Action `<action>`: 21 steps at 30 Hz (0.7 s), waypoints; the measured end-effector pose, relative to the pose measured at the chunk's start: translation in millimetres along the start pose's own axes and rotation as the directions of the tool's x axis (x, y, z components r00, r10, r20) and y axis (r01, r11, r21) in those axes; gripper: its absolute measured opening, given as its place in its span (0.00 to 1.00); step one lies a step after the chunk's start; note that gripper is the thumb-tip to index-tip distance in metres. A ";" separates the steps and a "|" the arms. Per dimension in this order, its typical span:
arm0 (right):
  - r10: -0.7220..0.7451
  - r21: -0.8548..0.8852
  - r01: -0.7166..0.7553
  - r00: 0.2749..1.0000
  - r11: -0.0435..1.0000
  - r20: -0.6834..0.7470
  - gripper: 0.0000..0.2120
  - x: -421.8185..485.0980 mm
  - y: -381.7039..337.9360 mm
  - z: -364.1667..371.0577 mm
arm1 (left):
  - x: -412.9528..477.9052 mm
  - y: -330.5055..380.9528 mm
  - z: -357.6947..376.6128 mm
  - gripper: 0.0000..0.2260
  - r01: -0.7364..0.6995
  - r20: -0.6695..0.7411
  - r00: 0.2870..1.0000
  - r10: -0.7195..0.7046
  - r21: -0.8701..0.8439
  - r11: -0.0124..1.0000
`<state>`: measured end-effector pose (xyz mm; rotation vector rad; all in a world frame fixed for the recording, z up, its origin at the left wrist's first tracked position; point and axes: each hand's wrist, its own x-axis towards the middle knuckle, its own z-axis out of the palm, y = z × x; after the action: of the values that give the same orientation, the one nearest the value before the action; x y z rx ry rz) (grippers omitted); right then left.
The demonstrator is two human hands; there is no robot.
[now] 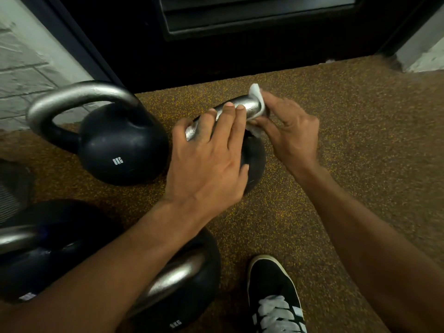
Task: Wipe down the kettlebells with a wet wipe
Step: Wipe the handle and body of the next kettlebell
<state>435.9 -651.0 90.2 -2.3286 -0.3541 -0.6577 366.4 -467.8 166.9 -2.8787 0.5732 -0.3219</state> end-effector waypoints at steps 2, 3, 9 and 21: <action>-0.063 0.026 0.063 0.998 0.998 -0.010 0.23 4.4 -2.7 0.5 | 0.3 -2.8 1.3 0.38 -0.018 -0.008 1.000 0.018 0.012 1.000; -0.060 0.033 0.060 0.998 0.998 -0.009 0.23 4.8 -1.6 1.0 | 0.2 -3.4 1.8 0.38 -0.021 -0.012 1.000 0.021 0.012 1.000; 0.022 -0.056 -0.023 1.000 0.998 -0.011 0.24 3.0 7.5 -1.0 | 0.5 -2.0 4.4 0.39 -0.013 -0.025 1.000 0.013 0.002 1.000; -0.095 -0.054 0.098 0.994 0.994 0.052 0.22 6.1 3.1 -1.6 | -0.3 -0.5 3.7 0.39 0.003 -0.023 1.000 -0.003 -0.008 1.000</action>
<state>441.7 -653.9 92.9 -2.3969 -0.4789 -0.6658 367.3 -466.7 163.4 -2.8870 0.5758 -0.3548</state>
